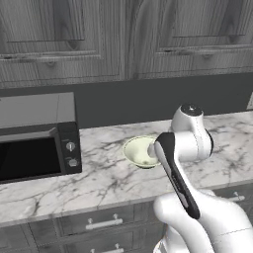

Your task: Take the mushroom, broccoli, and mushroom from the freezer and place them in the bowl on the counter.

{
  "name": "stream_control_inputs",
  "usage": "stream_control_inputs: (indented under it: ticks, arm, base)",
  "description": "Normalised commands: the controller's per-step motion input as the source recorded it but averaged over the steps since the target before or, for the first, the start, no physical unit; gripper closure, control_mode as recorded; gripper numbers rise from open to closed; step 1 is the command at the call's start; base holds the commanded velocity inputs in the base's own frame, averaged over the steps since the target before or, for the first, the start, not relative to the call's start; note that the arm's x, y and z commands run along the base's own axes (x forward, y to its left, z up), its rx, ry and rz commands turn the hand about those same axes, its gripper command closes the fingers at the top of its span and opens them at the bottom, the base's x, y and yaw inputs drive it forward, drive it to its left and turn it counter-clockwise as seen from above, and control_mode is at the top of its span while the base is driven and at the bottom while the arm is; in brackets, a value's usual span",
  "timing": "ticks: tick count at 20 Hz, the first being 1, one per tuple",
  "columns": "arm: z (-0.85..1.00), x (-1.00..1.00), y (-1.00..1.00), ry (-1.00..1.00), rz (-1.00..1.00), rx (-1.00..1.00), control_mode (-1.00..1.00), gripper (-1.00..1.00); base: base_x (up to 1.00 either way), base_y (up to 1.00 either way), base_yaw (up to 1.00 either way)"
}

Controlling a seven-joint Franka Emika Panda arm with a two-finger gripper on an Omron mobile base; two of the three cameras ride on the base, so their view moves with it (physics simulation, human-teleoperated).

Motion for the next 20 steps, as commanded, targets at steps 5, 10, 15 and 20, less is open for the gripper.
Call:
stream_control_inputs:
  ticks: [5,10,15,20]
  arm:
    - [-0.29,0.83,0.17,0.14,0.0,0.0,-1.0,1.0]
    - [-0.44,0.71,0.12,0.06,0.0,0.0,-1.0,1.0]
    - [-0.34,0.62,0.04,0.0,0.0,0.0,-1.0,1.0]
    - [-0.48,0.34,0.0,-0.01,0.01,0.0,-1.0,1.0]
  base:
    - [0.0,0.0,0.0]
    - [0.0,0.0,0.0]
    - [0.0,0.0,0.0]
    - [0.0,0.0,0.0]
